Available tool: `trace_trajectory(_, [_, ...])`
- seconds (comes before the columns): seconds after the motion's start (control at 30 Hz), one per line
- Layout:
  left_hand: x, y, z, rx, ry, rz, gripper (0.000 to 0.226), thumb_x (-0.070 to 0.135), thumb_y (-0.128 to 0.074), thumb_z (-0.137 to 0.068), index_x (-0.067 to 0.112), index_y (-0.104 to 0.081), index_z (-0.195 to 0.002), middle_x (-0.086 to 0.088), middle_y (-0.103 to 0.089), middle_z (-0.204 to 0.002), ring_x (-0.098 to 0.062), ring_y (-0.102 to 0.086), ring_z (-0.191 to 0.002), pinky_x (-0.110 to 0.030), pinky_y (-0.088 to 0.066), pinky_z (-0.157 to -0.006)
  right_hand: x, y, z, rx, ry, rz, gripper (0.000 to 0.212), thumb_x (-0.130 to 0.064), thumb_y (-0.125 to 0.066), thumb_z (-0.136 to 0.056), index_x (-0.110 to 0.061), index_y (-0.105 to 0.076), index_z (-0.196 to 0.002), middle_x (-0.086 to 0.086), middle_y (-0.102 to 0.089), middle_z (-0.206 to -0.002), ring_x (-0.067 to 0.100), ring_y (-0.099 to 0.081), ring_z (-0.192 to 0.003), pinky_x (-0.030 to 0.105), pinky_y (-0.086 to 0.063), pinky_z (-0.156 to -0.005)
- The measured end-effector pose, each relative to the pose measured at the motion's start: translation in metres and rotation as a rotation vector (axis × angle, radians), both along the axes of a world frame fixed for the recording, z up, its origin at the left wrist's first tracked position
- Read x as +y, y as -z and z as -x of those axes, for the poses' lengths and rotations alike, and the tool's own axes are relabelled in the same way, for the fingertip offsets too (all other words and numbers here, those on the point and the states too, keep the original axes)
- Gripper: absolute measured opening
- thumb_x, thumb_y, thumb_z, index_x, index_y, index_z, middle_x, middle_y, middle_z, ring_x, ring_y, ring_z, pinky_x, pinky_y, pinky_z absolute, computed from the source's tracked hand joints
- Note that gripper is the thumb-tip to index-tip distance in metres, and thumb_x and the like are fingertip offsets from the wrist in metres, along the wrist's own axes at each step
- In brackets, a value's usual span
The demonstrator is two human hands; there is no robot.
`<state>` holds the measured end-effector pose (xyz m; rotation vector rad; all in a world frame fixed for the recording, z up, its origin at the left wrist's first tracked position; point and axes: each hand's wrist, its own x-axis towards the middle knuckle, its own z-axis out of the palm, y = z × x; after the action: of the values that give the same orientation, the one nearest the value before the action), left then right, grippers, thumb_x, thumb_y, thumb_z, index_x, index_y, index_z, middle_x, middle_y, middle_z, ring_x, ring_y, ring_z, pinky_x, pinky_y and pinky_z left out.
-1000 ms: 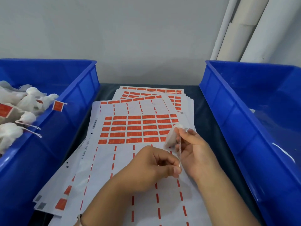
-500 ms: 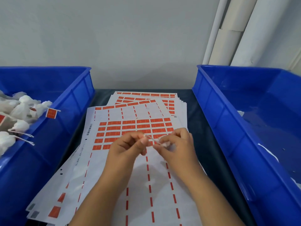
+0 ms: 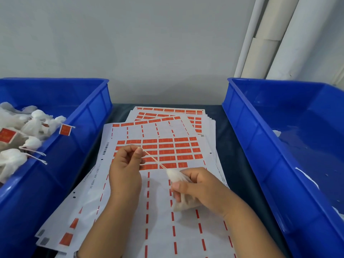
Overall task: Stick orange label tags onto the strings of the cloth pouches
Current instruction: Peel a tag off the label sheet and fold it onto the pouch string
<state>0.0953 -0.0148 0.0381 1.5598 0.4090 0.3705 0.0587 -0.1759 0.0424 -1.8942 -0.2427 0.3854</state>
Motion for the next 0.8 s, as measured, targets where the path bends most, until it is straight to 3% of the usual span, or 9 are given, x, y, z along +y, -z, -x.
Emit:
trace_trajectory(0.1, [0.002,0.003,-0.004,0.094,0.053,-0.027,0.01,0.028,-0.055,-0.091,0.027,-0.06,-0.083,0.008,-0.064,-0.08,-0.013,-0.062,-0.073,-0.019,-0.045,-0.056,-0.003,-0.003,0.001,0.007,0.021,-0.178,0.017,-0.048,-0.068,-0.079,-0.033,-0.074,-0.076,-0.013,-0.069,-0.088,0.011,-0.061,-0.097,0.032,-0.048,-0.091])
trace_trajectory(0.27, [-0.006,0.013,0.0,0.162,0.333,-0.433,0.012,0.029,-0.059,-0.088,0.03,-0.058,-0.077,0.012,-0.061,-0.076,-0.008,-0.057,-0.071,-0.013,-0.038,-0.052,-0.006,0.003,-0.007,-0.023,0.362,-0.478,0.045,-0.058,-0.072,-0.057,-0.03,-0.075,-0.091,-0.012,-0.071,-0.102,0.014,-0.066,-0.102,0.036,-0.054,-0.089])
trace_trajectory(0.37, [-0.008,0.017,0.002,0.145,0.503,-0.609,0.016,0.029,-0.058,-0.089,0.035,-0.056,-0.075,0.021,-0.057,-0.079,-0.003,-0.055,-0.074,-0.008,-0.036,-0.056,-0.007,0.008,-0.013,-0.041,0.555,-0.375,0.037,-0.053,-0.074,-0.063,-0.03,-0.072,-0.091,-0.022,-0.071,-0.093,-0.001,-0.067,-0.089,0.021,-0.057,-0.068])
trace_trajectory(0.43, [-0.01,0.017,0.005,0.101,0.624,-0.68,0.019,0.028,-0.057,-0.09,0.041,-0.054,-0.077,0.028,-0.054,-0.079,0.001,-0.054,-0.074,-0.003,-0.034,-0.058,-0.006,0.01,-0.014,-0.068,0.608,-0.292,0.019,-0.044,-0.073,-0.075,-0.031,-0.07,-0.088,-0.031,-0.068,-0.084,-0.011,-0.064,-0.081,0.009,-0.05,-0.052])
trace_trajectory(0.5, [-0.011,0.016,0.009,0.046,0.707,-0.726,0.022,0.029,-0.057,-0.09,0.045,-0.053,-0.075,0.031,-0.052,-0.076,0.004,-0.055,-0.074,-0.002,-0.036,-0.054,-0.006,0.014,-0.014,-0.108,0.607,-0.203,0.006,-0.038,-0.069,-0.082,-0.033,-0.068,-0.084,-0.037,-0.064,-0.079,-0.018,-0.059,-0.078,0.005,-0.044,-0.046])
trace_trajectory(0.63, [-0.011,0.014,0.015,-0.083,0.742,-0.644,0.026,0.025,-0.062,-0.086,0.043,-0.056,-0.068,0.033,-0.057,-0.072,0.016,-0.051,-0.081,0.003,-0.039,-0.057,-0.004,0.021,-0.012,-0.186,0.492,-0.023,0.006,-0.034,-0.064,-0.088,-0.034,-0.065,-0.082,-0.041,-0.061,-0.078,-0.022,-0.055,-0.08,0.0,-0.039,-0.046])
trace_trajectory(0.73, [-0.01,0.012,0.016,-0.165,0.673,-0.564,0.024,0.019,-0.064,-0.084,0.036,-0.057,-0.068,0.025,-0.059,-0.075,0.015,-0.048,-0.083,0.002,-0.039,-0.062,-0.003,0.022,-0.011,-0.207,0.393,0.118,0.005,-0.028,-0.064,-0.088,-0.03,-0.063,-0.084,-0.023,-0.064,-0.088,-0.001,-0.063,-0.082,0.003,-0.041,-0.053])
trace_trajectory(0.8, [-0.01,0.011,0.014,-0.209,0.625,-0.544,0.025,0.017,-0.063,-0.084,0.034,-0.055,-0.068,0.019,-0.057,-0.075,0.011,-0.048,-0.084,0.001,-0.04,-0.065,-0.002,0.021,-0.011,-0.204,0.326,0.168,0.009,-0.027,-0.064,-0.088,-0.032,-0.06,-0.083,-0.021,-0.061,-0.092,0.003,-0.06,-0.085,0.005,-0.04,-0.062])
